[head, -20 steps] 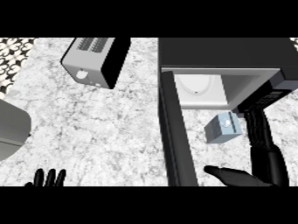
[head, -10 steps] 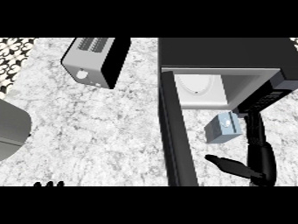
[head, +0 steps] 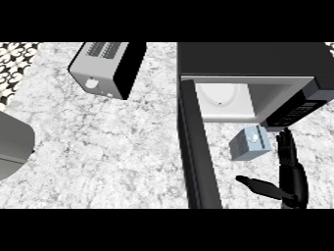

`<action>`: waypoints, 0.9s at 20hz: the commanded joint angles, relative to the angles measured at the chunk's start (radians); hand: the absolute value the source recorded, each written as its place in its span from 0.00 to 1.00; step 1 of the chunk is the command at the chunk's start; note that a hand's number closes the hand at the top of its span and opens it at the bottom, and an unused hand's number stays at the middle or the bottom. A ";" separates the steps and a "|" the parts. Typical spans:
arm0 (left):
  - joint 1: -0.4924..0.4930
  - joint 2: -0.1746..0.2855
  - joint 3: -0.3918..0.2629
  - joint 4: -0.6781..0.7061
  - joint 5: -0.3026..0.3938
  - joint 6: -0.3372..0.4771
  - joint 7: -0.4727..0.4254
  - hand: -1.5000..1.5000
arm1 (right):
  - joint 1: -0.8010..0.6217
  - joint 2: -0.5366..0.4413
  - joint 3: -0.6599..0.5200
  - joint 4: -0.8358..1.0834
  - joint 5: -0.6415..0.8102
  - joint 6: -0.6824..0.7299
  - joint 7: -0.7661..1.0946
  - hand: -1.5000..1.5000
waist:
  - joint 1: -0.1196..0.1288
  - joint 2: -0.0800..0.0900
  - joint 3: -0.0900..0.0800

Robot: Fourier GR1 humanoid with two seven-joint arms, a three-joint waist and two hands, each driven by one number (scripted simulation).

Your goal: Pick up the milk, place it into the microwave and close the microwave

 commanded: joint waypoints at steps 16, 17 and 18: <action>-0.004 0.062 -0.023 0.091 0.080 0.000 -0.136 0.00 | -0.254 -0.006 -0.056 0.539 0.029 0.009 -0.365 0.00 | 0.006 0.001 0.000; 0.031 0.118 -0.013 -0.015 0.093 0.013 -0.076 0.00 | -0.227 -0.027 -0.056 0.502 0.016 0.038 -0.346 0.00 | 0.002 0.000 0.000; -0.006 0.099 -0.005 -0.035 0.088 0.050 -0.023 0.00 | -0.255 0.014 -0.042 0.456 0.016 -0.010 -0.282 0.00 | -0.001 0.000 0.000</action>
